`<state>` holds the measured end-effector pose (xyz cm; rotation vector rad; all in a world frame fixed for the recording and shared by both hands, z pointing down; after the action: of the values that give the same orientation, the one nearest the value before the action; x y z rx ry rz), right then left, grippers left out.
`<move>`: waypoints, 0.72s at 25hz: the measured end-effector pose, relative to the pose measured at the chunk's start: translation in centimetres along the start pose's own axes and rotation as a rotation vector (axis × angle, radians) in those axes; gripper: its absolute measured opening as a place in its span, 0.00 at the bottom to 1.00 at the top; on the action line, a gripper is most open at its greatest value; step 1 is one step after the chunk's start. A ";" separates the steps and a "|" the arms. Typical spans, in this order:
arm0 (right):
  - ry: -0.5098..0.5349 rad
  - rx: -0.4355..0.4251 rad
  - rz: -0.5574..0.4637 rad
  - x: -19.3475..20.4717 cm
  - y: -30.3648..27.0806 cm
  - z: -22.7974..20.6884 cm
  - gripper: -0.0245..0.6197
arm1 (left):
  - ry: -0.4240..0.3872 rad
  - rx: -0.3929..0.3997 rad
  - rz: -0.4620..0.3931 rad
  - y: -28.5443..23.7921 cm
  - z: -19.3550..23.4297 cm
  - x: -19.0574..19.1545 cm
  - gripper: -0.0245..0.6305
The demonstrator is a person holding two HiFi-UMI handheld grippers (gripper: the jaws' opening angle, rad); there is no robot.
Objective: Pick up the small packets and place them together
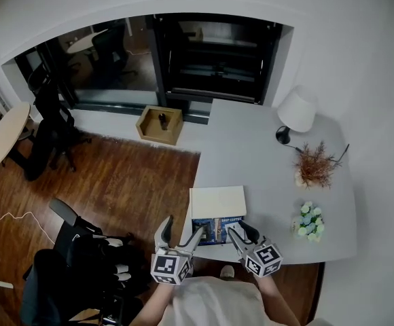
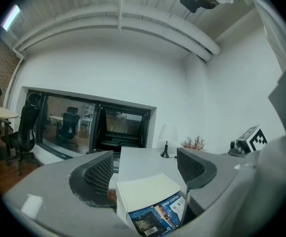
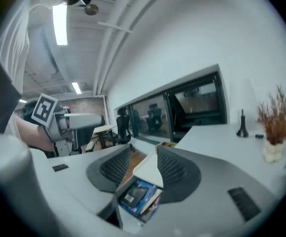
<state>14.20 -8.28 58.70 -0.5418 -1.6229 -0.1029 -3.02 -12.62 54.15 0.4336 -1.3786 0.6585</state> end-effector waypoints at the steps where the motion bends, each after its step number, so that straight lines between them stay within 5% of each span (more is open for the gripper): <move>1: 0.020 0.015 -0.061 -1.9 0.4 -0.3 0.33 | -0.001 0.001 -0.006 0.0 -0.1 -0.3 0.63; 9: 0.068 0.160 -0.364 -10.0 4.0 -3.0 0.34 | -0.053 0.013 -0.056 -0.4 -0.6 -3.1 0.63; 11: 0.079 0.193 -0.380 -10.2 4.4 -3.2 0.58 | -0.062 0.009 -0.066 -0.4 -0.6 -3.5 0.63; 13: 0.099 0.224 -0.384 -10.2 4.7 -3.3 0.67 | -0.074 -0.001 -0.074 -0.4 -0.4 -3.8 0.63; 18: 0.116 0.233 -0.366 -9.8 4.5 -3.2 0.70 | -0.123 -0.027 -0.069 -0.4 -0.1 -3.9 0.63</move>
<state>19.19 -8.25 48.60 -0.0552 -1.5790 -0.2101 -2.88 -13.52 50.37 0.5045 -1.4801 0.5638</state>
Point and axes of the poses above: the fingertips, and each gripper's own axes: y backward along the fingers, z to its left, x out of its underside, the point moved 2 cm from there along y, backward along the fingers, and after that the axes turned 3 degrees about x, right-handed, at the moved point
